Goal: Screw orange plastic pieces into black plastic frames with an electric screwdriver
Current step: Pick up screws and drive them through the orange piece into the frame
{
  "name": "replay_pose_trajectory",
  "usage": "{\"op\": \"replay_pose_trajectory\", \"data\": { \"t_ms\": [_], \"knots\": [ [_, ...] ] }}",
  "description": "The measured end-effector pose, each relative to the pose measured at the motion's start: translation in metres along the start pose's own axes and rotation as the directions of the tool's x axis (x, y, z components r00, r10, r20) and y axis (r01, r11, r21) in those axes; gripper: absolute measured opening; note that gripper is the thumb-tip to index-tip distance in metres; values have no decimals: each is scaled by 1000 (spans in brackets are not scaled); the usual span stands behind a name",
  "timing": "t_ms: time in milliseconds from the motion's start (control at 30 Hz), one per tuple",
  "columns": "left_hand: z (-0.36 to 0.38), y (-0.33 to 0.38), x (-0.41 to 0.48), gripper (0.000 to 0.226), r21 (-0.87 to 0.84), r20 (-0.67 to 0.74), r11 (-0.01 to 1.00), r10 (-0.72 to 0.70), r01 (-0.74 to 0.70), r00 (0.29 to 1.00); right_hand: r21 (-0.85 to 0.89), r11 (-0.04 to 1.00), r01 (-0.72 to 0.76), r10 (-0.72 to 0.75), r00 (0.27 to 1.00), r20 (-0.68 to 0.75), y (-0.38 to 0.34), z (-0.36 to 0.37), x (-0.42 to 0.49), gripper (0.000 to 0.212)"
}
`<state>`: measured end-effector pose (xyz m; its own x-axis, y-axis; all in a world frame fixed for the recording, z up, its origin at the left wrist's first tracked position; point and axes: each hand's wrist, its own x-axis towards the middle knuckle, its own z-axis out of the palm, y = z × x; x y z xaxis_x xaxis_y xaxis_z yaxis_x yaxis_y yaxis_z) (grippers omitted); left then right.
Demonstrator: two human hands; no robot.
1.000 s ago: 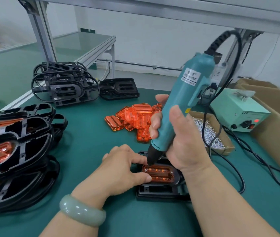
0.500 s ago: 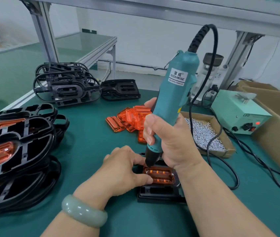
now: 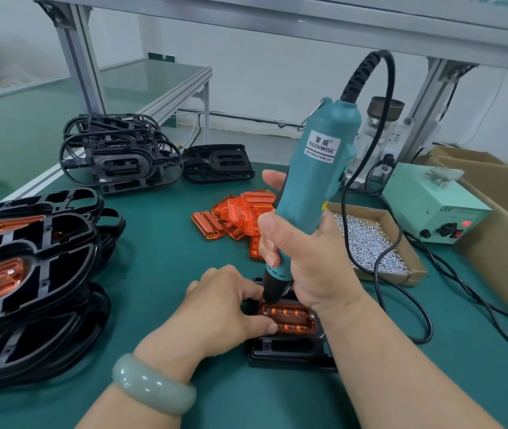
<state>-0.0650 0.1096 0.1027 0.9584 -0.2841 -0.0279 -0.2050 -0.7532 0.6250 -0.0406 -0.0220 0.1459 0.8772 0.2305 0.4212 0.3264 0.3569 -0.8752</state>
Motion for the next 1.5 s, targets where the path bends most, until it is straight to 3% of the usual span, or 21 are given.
{"op": "replay_pose_trajectory", "data": {
  "t_ms": [133, 267, 400, 700, 800, 1133, 1233, 1367, 1500],
  "knots": [
    [2, -1, 0, 27, 5, -17, 1000, -17, 17, 1000, -41, 999, 15, -16, 1000, -17, 0, 1, 0, 21],
    [1, 0, 1, 31, 53, 5, 999, -6, 6, 1000, -46, 998, 38, -39, 999, -20, 0, 3, -3, 15],
    [1, 1, 1, 30, 51, 4, 999, -15, 15, 1000, -50, 999, 16, -21, 995, -94, -1, 2, -2, 16],
    [-2, 2, 0, 19, 31, 23, 999, 7, -8, 1000, -42, 999, 10, -15, 993, -113, -3, 1, -2, 16],
    [-3, 2, -1, 28, 12, 25, 1000, 14, -14, 1000, -41, 999, 20, -26, 990, -135, -5, -1, -3, 15],
    [-1, -5, 3, 43, -7, 45, 1000, -23, 23, 999, 61, 990, 124, -108, 968, -227, -7, -4, -17, 12],
    [-1, -6, 3, 41, -10, 52, 999, -30, 30, 998, 65, 984, 164, -146, 964, -221, -11, -4, -18, 17],
    [-1, -5, 4, 36, -22, 58, 999, -27, 28, 998, 211, 934, 288, -244, 946, -213, -34, -16, -13, 34],
    [-3, -5, 4, 35, -26, 66, 999, -28, 30, 997, 249, 918, 308, -194, 898, -395, -37, -34, -15, 6]
  ]
}}
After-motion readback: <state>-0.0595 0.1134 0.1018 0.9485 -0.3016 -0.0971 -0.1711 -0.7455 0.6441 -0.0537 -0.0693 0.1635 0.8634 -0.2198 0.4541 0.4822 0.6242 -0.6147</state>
